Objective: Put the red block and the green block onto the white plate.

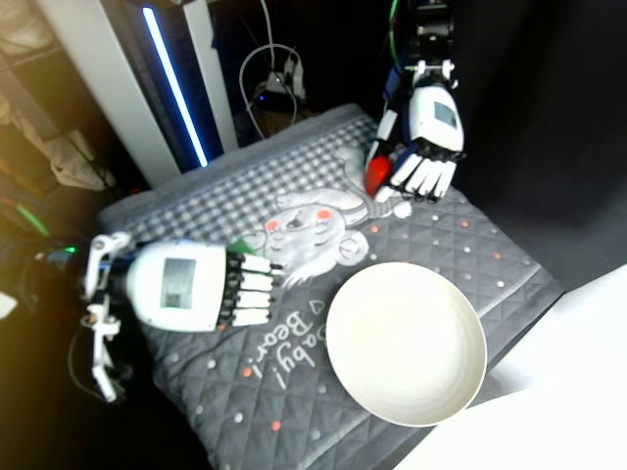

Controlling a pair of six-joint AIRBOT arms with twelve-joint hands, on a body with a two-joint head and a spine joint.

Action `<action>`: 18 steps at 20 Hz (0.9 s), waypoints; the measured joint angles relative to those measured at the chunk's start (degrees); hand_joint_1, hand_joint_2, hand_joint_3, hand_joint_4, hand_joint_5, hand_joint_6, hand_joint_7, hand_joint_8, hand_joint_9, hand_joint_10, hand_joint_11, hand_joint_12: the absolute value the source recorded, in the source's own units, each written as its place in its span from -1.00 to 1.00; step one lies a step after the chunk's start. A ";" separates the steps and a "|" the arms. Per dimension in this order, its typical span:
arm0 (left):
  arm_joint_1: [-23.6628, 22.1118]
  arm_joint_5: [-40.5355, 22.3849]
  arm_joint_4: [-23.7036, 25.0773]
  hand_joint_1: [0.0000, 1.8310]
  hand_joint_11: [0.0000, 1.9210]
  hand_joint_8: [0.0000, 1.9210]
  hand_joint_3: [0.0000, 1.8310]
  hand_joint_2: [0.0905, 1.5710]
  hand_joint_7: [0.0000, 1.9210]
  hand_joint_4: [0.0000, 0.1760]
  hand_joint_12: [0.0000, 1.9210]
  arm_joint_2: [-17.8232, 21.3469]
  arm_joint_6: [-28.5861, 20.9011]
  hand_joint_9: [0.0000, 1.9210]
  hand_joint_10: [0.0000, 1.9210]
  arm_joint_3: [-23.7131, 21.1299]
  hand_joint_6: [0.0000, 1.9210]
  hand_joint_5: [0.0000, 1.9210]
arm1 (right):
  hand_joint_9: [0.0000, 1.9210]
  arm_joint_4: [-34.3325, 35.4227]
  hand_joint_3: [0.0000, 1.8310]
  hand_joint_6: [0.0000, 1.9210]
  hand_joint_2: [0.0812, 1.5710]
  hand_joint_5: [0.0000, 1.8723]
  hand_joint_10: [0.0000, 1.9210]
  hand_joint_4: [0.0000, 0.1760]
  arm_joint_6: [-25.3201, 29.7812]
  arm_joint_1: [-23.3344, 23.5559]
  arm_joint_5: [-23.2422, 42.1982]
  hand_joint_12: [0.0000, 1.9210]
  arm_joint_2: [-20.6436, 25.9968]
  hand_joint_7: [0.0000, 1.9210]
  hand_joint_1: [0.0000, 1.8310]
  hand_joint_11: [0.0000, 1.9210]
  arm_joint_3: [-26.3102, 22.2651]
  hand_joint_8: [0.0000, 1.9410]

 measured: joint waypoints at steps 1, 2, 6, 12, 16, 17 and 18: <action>-2.67 -0.28 -0.13 0.40 -0.38 0.03 -1.00 0.28 0.15 -1.00 0.63 -1.11 0.50 0.00 -0.05 1.07 -0.87 0.39 | 0.45 0.17 -1.00 -0.30 0.29 0.23 1.00 -1.00 -0.52 2.99 -0.15 1.00 0.00 0.27 0.30 0.51 0.50 0.73; -4.44 -0.55 0.02 0.41 -0.33 0.12 -1.00 0.30 0.12 -1.00 0.71 -2.03 0.72 -0.01 0.12 1.79 -0.89 0.38 | 0.55 0.57 -1.00 -0.35 0.27 0.27 1.00 -1.00 -1.20 4.96 0.37 1.00 -0.11 0.33 0.31 0.63 0.92 0.79; -11.74 -0.39 0.33 0.40 -0.32 -0.05 -1.00 0.27 0.18 -1.00 0.47 -8.81 0.74 0.03 -0.17 9.44 -0.84 0.39 | 0.45 2.51 -1.00 -0.30 0.29 0.23 1.00 -1.00 -4.11 12.68 -0.11 1.00 -7.02 0.20 0.30 0.53 7.78 0.99; -17.16 9.20 -1.42 0.26 -0.21 -0.46 -1.00 0.33 0.03 -1.00 0.55 -19.54 0.87 -0.08 -0.04 22.80 -0.15 0.10 | -0.05 4.42 -1.00 -0.55 0.29 -0.14 0.74 -1.00 -4.35 17.31 -12.94 1.00 -18.32 -0.08 0.13 -0.06 21.70 0.30; -17.29 13.49 -0.98 -0.15 -1.00 -1.00 -1.00 0.10 -0.26 -0.58 0.45 -20.41 0.92 -0.52 -0.45 22.77 -1.00 -0.45 | -0.76 4.55 -1.00 -1.00 0.09 -0.99 -0.91 0.91 -4.44 17.27 -16.63 -0.40 -18.82 -0.74 -0.27 -0.99 22.16 -0.97; -16.98 12.50 -0.74 -0.15 -1.00 -1.00 -1.00 0.10 -0.26 -0.58 0.45 -19.04 0.52 -0.52 -0.45 20.98 -1.00 -0.45 | -0.76 4.52 -1.00 -1.00 0.09 -0.99 -0.91 0.91 -4.44 17.29 -16.31 -0.40 -18.56 -0.74 -0.27 -0.99 21.31 -0.97; -16.15 10.34 -0.48 -0.11 -1.00 -1.00 -1.00 0.10 -0.33 -0.62 0.54 -17.40 -0.13 -0.55 -0.48 19.08 -1.00 -0.53 | -0.84 4.28 -1.00 -1.00 0.01 -1.00 -0.97 0.98 -4.42 17.29 -16.06 -0.61 -17.81 -0.81 -0.36 -1.00 19.82 -0.99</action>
